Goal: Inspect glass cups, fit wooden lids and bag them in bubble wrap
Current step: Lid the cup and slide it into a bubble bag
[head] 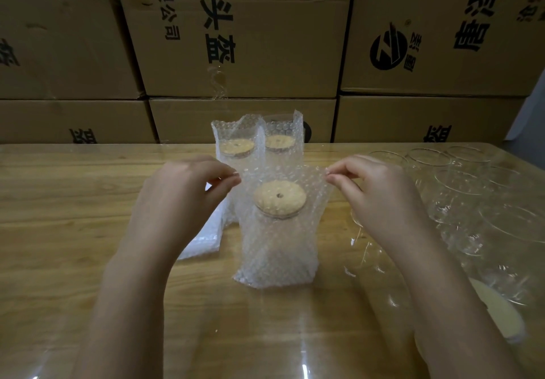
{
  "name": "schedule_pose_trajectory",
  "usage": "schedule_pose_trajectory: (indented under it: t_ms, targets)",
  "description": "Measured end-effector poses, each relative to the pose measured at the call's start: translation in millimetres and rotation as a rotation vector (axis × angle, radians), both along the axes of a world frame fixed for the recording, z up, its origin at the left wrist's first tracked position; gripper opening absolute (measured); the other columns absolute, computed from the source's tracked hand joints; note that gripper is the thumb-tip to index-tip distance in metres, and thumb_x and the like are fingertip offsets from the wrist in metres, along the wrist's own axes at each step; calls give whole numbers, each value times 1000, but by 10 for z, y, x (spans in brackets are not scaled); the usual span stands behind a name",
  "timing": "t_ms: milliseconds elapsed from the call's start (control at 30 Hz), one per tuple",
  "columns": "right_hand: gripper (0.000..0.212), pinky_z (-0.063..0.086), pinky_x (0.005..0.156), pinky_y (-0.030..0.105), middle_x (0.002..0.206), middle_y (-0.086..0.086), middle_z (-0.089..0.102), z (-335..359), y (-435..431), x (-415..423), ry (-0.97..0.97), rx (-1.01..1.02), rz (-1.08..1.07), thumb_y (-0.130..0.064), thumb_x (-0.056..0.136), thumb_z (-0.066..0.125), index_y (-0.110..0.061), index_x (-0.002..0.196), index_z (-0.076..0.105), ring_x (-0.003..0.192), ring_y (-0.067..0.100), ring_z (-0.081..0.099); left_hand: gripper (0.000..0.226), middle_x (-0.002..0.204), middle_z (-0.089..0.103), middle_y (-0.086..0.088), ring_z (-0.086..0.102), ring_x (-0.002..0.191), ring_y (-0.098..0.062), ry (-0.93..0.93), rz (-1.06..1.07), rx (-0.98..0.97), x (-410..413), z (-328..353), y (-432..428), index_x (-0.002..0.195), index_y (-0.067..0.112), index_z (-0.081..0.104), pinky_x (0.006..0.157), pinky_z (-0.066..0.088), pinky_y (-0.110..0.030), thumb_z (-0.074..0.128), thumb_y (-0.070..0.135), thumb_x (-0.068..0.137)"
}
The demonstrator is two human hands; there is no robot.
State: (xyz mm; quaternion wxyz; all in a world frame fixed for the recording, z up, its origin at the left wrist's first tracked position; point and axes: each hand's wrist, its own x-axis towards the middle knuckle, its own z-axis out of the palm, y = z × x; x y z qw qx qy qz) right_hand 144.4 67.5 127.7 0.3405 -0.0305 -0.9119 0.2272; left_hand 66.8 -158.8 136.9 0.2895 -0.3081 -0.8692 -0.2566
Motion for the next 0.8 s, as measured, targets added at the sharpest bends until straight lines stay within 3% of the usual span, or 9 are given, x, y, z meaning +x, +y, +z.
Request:
schedule_pose_trajectory:
  t_ms: [167,300,467,533,567,600,700,767,800]
  targets:
    - [8,54,73,32,90,-12,68,2,-7,1,37,-39,-3,-17,90,65,-20,90,73,81,7,63,8,82,72,10,55,69,8,-61,-45,89,-28,3,-39,85,19,77,62,49,-27,71,24,83]
    - [5,46,67,10,85,-18,66,6,14,11,24,-149,26,-22,88,67,-25,86,70,80,-5,60,15,73,60,26,57,68,10,-123,-42,119,-37,11,-75,84,22,76,61,37,-10,66,33,85]
    - [11,46,66,6,78,-20,67,-12,10,-19,58,-433,114,-21,87,68,-31,82,68,77,-7,60,10,69,62,24,56,77,14,-166,-65,209,-23,11,-67,73,34,66,60,40,-17,67,34,83]
    - [9,45,64,6,82,-22,66,-20,11,-28,78,-522,133,-24,88,66,-32,82,66,73,-7,59,5,77,66,23,59,80,11,-206,-110,287,-30,-2,-49,78,36,65,60,43,-11,67,40,81]
    - [3,46,65,8,84,-22,66,-18,24,-25,56,-572,170,-31,86,67,-33,84,65,74,-7,59,14,86,66,26,60,83,11,-263,-152,307,-34,-11,-39,86,36,65,62,45,-8,66,48,79]
    - [12,47,70,10,88,-23,66,-15,48,-17,-6,-623,229,-43,82,67,-35,90,64,79,-8,60,32,95,65,29,59,89,11,-344,-204,292,-37,-29,-26,98,38,63,66,46,-7,66,59,75]
    - [67,50,85,24,114,-27,55,-16,100,-2,-308,-688,404,-69,59,72,-53,119,47,103,-5,59,76,114,59,31,52,105,13,-485,-272,152,-47,-112,52,128,43,47,79,47,-13,64,76,61]
    - [91,47,84,24,114,-34,45,-48,78,-13,-382,-622,395,-66,51,75,-59,130,31,104,-8,54,80,115,58,30,53,104,11,-477,-277,175,-53,-150,105,129,44,47,78,49,-15,65,71,56]
    - [91,48,85,25,114,-33,45,-70,58,-33,-372,-592,357,-63,53,75,-57,133,32,105,-8,53,74,110,60,30,56,100,8,-469,-283,203,-56,-156,128,126,44,50,76,50,-16,67,67,58]
